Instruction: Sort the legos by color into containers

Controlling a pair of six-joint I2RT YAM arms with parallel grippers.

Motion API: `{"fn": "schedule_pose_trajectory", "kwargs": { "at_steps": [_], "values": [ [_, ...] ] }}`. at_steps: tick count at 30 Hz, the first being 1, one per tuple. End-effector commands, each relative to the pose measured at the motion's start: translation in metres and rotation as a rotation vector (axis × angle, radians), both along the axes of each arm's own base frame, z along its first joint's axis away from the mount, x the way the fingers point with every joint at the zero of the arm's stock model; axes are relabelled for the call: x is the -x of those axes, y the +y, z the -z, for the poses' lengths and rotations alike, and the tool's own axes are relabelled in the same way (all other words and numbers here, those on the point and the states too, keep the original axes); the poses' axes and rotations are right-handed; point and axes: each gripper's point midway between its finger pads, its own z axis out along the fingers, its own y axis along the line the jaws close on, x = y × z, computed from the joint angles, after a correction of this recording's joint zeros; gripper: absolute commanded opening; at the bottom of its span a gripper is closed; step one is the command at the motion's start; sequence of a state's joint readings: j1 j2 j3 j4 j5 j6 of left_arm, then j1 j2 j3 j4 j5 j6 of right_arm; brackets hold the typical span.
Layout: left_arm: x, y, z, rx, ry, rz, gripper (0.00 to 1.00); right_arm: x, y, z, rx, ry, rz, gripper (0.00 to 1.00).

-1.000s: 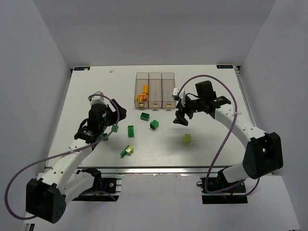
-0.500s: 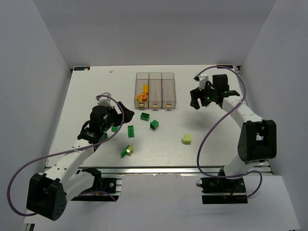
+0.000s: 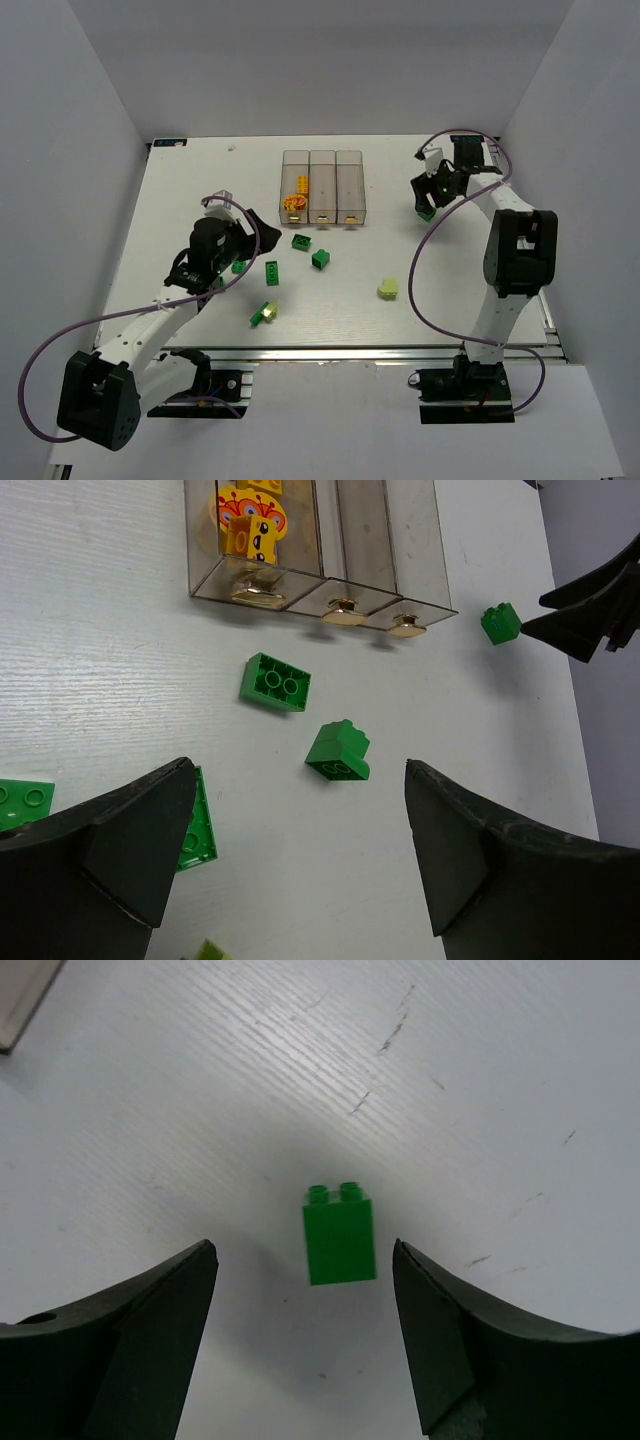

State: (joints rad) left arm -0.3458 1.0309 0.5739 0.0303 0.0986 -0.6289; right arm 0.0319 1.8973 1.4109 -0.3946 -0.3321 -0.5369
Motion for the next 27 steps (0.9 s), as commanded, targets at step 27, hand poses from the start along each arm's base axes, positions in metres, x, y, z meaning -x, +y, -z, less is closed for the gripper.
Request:
{"fn": "schedule_pose_trajectory", "kwargs": {
  "at_steps": [27],
  "values": [
    [-0.009,-0.003,-0.017,0.031,-0.009,-0.018,0.94,-0.009,-0.026,0.042,0.000,0.123,-0.142,0.69]
  ]
}}
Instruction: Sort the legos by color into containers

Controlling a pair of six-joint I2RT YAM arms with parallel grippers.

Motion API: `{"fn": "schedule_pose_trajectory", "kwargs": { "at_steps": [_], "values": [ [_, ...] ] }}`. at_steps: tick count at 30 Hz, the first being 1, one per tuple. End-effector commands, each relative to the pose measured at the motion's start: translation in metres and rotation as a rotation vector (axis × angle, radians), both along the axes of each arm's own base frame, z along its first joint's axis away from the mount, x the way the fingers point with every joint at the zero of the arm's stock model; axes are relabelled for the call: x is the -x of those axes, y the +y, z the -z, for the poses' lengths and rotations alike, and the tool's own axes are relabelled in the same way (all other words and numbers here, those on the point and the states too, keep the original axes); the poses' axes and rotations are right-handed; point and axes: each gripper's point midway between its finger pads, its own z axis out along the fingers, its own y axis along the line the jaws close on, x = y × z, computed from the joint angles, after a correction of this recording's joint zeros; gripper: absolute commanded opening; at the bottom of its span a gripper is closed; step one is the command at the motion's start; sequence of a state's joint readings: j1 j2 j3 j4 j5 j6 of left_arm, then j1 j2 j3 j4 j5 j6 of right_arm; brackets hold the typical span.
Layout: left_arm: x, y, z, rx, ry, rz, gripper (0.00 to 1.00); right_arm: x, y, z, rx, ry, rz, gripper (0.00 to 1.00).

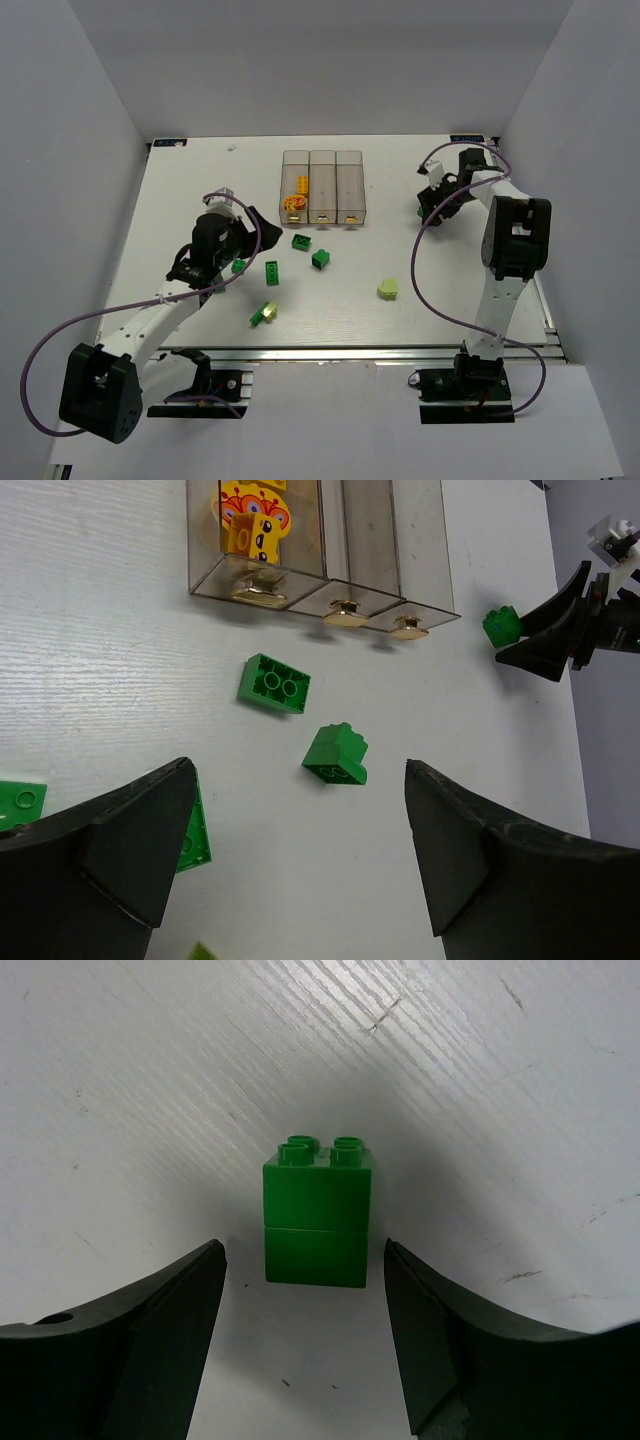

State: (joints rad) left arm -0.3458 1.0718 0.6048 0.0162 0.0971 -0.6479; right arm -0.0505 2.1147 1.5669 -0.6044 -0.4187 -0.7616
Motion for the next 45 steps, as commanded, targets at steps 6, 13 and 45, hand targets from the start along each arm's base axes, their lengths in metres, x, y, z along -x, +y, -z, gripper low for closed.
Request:
{"fn": "schedule_pose_trajectory", "kwargs": {
  "at_steps": [6,13,45],
  "values": [
    [-0.005,-0.001,-0.022,0.032,-0.042,-0.011,0.94,-0.019,0.004,-0.013,-0.025,-0.050,-0.002,0.65],
    [-0.004,-0.003,-0.029,0.046,-0.056,-0.006,0.94,-0.018,0.004,-0.007,-0.019,-0.036,-0.002,0.56],
    [-0.019,-0.095,-0.106,0.401,-0.082,0.417,0.94,0.103,0.138,-0.149,-0.340,-0.297,-0.545,0.00]
  ]
}}
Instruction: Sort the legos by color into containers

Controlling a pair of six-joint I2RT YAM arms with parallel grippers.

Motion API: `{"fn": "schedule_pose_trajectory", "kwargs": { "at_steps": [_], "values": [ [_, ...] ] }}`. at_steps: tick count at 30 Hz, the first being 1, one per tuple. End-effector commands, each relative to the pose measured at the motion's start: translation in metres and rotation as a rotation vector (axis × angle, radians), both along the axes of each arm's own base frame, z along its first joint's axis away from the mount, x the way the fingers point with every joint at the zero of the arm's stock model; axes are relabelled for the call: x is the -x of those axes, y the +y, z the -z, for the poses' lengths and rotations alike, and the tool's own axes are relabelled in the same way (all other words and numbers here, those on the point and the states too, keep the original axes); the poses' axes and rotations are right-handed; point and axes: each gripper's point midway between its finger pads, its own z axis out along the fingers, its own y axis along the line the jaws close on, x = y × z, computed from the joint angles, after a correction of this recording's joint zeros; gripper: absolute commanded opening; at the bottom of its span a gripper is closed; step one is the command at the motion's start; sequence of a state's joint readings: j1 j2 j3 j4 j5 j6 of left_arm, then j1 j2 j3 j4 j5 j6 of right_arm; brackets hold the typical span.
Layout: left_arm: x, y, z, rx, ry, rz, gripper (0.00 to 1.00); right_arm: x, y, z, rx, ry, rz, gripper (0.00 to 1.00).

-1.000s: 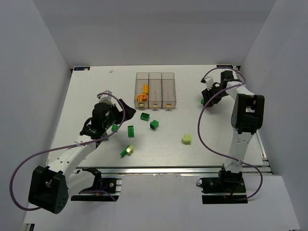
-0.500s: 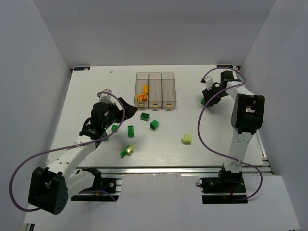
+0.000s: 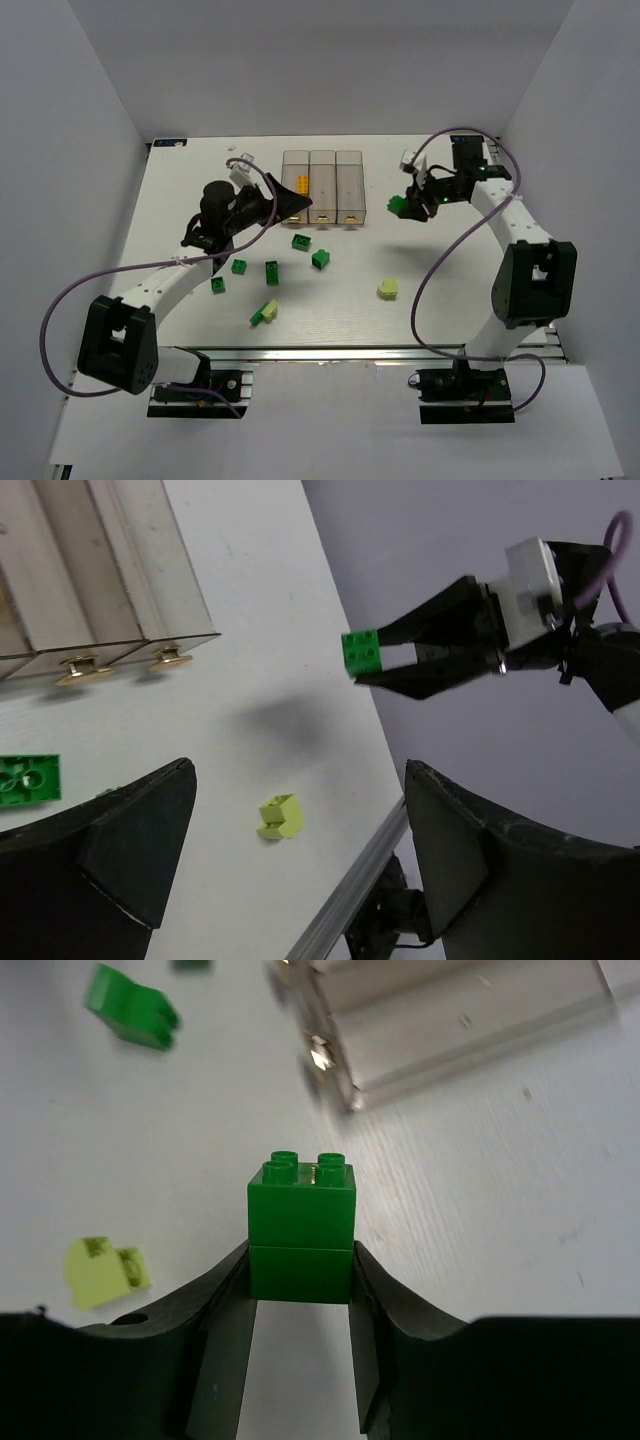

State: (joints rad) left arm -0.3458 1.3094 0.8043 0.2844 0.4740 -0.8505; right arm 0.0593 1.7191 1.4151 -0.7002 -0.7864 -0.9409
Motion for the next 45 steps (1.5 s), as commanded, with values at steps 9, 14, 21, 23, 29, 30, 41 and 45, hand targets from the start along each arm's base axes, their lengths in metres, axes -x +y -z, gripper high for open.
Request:
{"fn": "schedule_pose_trajectory", "kwargs": {
  "at_steps": [9,14,21,23,29,30,41,45],
  "values": [
    [0.003,-0.030,-0.021,0.066,0.024,0.180,0.93,0.056,0.107,-0.049,-0.058,-0.192,-0.241,0.00],
    [0.009,-0.038,-0.004,0.032,0.082,0.204,0.92,0.049,0.130,-0.061,-0.062,-0.237,-0.241,0.00],
    [0.014,-0.044,0.007,0.020,0.111,0.210,0.90,0.054,0.155,-0.057,-0.047,-0.252,-0.265,0.00],
    [0.014,-0.045,0.006,0.024,0.111,0.210,0.89,0.057,0.162,-0.059,-0.053,-0.262,-0.274,0.00],
    [0.015,-0.051,0.009,0.029,0.121,0.227,0.86,0.059,0.173,-0.058,-0.056,-0.265,-0.284,0.00],
    [0.015,-0.052,0.012,0.027,0.128,0.230,0.86,0.060,0.174,-0.058,-0.058,-0.266,-0.286,0.00],
    [0.019,-0.058,0.017,0.032,0.111,0.247,0.83,0.071,0.185,-0.062,-0.088,-0.252,-0.322,0.00],
    [0.021,-0.060,0.014,0.046,0.091,0.256,0.79,0.076,0.189,-0.061,-0.089,-0.246,-0.337,0.00]
  ]
}}
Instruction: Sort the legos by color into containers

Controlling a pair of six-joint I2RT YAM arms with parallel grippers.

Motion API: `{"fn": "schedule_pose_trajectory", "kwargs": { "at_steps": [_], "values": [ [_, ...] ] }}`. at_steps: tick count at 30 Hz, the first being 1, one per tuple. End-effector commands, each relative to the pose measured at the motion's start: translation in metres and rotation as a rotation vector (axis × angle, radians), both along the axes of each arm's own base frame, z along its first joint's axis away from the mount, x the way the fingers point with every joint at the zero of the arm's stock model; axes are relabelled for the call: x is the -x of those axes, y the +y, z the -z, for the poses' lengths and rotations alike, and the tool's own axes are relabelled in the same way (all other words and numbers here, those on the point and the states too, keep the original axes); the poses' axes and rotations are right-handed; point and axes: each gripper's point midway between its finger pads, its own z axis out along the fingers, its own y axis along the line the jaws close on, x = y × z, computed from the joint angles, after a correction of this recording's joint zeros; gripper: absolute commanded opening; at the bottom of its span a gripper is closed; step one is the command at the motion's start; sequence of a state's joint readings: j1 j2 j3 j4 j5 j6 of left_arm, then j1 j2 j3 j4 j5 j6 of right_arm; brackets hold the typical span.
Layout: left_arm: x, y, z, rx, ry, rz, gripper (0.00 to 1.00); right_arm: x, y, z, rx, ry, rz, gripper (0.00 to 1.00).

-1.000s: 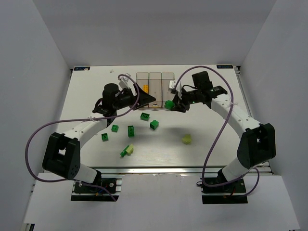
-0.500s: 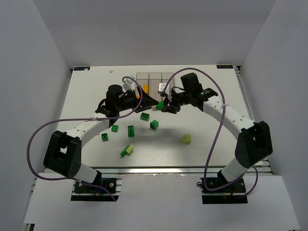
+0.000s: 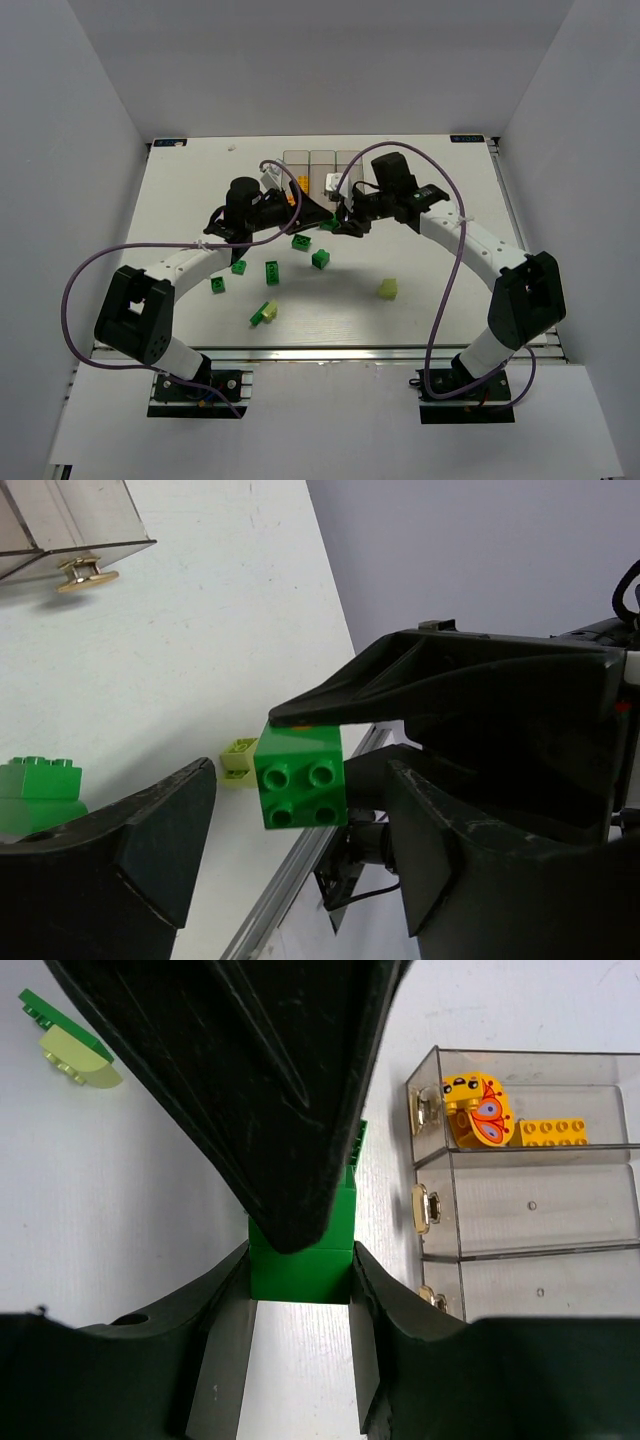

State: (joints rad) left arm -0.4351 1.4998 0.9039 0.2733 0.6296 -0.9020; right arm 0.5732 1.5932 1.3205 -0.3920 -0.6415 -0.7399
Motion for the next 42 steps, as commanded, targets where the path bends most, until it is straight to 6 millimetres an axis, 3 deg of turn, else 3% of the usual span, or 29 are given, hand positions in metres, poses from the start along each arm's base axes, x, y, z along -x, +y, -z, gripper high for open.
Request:
{"fn": "schedule_pose_trajectory", "kwargs": {
  "at_steps": [1,6,12,17,21,28,35,42],
  "values": [
    [0.005,-0.004,-0.014,0.035,-0.058,0.026,0.76,-0.002,0.013,-0.023,-0.054,-0.045,-0.032,0.00],
    [0.010,-0.007,-0.009,0.052,-0.031,0.051,0.62,-0.003,0.013,-0.022,-0.050,-0.049,-0.028,0.00],
    [0.012,-0.007,-0.007,0.060,-0.023,0.058,0.57,-0.001,0.013,-0.021,-0.049,-0.046,-0.031,0.00],
    [0.012,-0.007,-0.005,0.055,-0.017,0.065,0.47,-0.002,0.013,-0.021,-0.048,-0.048,-0.026,0.00],
    [0.010,-0.006,-0.005,0.039,-0.023,0.053,0.26,-0.002,0.010,-0.019,-0.041,-0.058,-0.022,0.00],
    [0.002,-0.001,-0.008,0.003,-0.053,0.026,0.10,0.001,-0.001,-0.007,-0.010,-0.062,-0.001,0.00],
    [-0.015,0.020,-0.014,-0.012,-0.069,-0.029,0.06,0.001,-0.016,0.004,0.009,-0.055,0.027,0.00],
    [-0.031,0.029,-0.014,-0.033,-0.070,-0.037,0.06,0.004,-0.030,0.014,0.020,-0.039,0.053,0.00]
  ]
}}
